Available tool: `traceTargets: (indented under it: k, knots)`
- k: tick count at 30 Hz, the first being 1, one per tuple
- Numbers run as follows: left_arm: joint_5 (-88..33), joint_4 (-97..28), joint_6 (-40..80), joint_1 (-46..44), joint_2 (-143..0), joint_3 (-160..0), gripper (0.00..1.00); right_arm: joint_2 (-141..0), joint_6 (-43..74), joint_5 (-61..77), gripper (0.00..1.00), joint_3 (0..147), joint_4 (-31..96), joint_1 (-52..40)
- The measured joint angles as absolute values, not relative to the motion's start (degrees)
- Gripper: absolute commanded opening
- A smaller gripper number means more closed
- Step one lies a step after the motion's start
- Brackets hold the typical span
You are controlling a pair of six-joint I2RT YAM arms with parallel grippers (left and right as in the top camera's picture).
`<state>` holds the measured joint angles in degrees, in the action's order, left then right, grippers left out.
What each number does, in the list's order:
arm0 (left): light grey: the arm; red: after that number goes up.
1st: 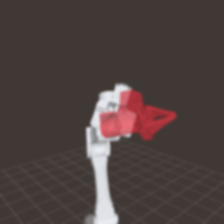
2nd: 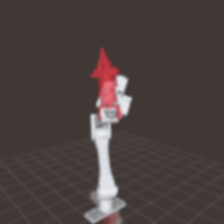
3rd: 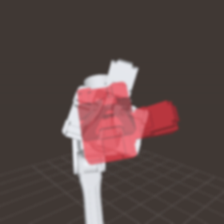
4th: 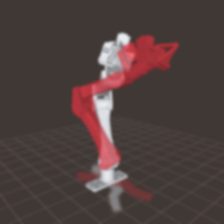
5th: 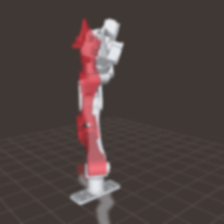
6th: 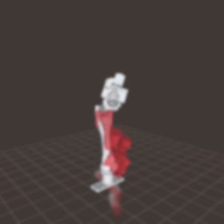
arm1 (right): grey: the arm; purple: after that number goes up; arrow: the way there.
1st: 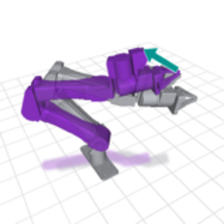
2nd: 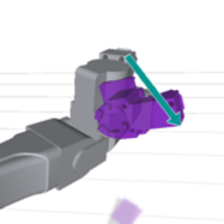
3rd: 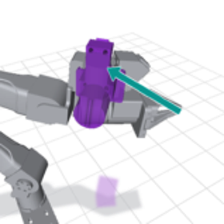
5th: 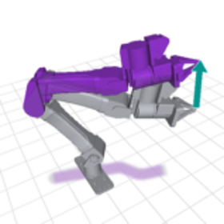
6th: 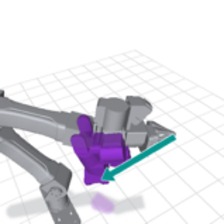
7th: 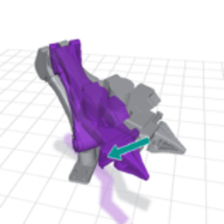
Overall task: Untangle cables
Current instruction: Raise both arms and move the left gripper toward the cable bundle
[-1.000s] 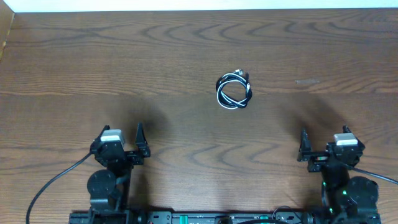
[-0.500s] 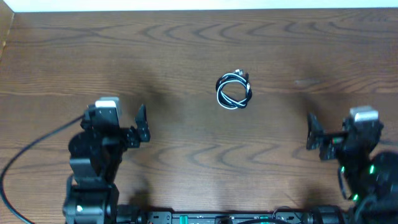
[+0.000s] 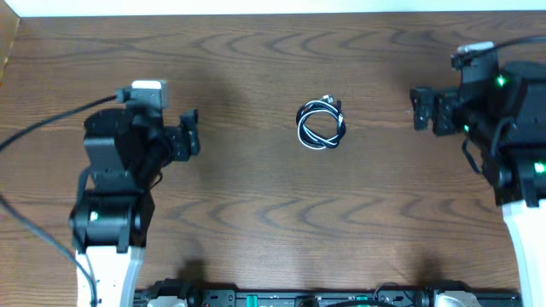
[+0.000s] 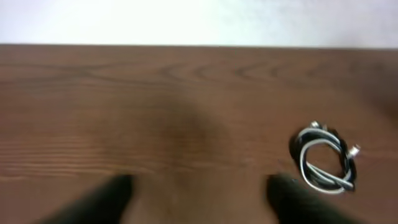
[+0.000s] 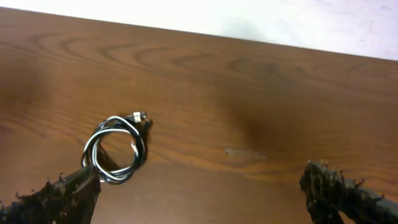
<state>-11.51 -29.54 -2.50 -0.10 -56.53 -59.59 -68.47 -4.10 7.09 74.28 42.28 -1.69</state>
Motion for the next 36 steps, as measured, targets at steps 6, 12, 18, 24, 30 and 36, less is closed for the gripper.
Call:
traceTargets:
  k: [6, 12, 18, 24, 30, 36]
  knots:
    - [-13.5, -27.6, -4.1, -0.1, -61.7, -59.6, 0.84, -68.9, -7.0, 7.1, 0.99, 74.5, 41.5, -1.7]
    - [-16.5, -23.0, -4.6, -0.1, -64.7, -59.6, 0.97, -68.9, -12.3, 7.2, 0.8, 74.7, 40.3, -1.7]
    - [-18.9, -20.7, -4.8, -0.1, -66.5, -59.6, 0.98, -69.0, -14.0, 7.3, 0.64, 74.9, 40.1, -1.5]
    - [-22.2, -18.2, -6.1, -0.7, -69.3, -59.6, 0.98, -71.7, -14.2, 7.5, 0.8, 75.0, 39.8, -0.5]
    - [-22.9, -13.5, -6.0, -0.8, -72.3, -59.6, 0.98, -77.5, -11.3, 7.9, 0.99, 75.1, 39.5, 2.5]
    - [-23.1, -11.8, -4.0, -0.8, -74.6, -59.6, 0.98, -81.8, -9.5, 7.7, 0.99, 75.1, 39.1, 4.8]
